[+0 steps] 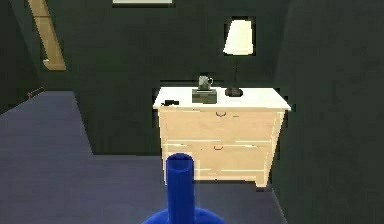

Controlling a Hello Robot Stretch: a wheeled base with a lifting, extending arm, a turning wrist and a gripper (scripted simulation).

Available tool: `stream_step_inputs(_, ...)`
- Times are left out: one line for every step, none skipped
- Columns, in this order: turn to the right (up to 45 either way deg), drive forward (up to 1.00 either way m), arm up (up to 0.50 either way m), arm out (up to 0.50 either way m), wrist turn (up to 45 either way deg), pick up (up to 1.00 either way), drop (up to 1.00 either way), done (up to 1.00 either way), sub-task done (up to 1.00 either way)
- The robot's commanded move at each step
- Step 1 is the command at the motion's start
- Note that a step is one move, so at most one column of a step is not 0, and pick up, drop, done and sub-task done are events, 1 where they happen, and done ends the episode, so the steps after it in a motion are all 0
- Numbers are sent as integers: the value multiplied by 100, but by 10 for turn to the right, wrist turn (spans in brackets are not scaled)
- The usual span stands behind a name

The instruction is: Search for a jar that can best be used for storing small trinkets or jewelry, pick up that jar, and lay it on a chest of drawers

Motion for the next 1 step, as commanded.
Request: stream_step_inputs(-450, 0, 0, 0, 0, 0, 0, 0, 0)
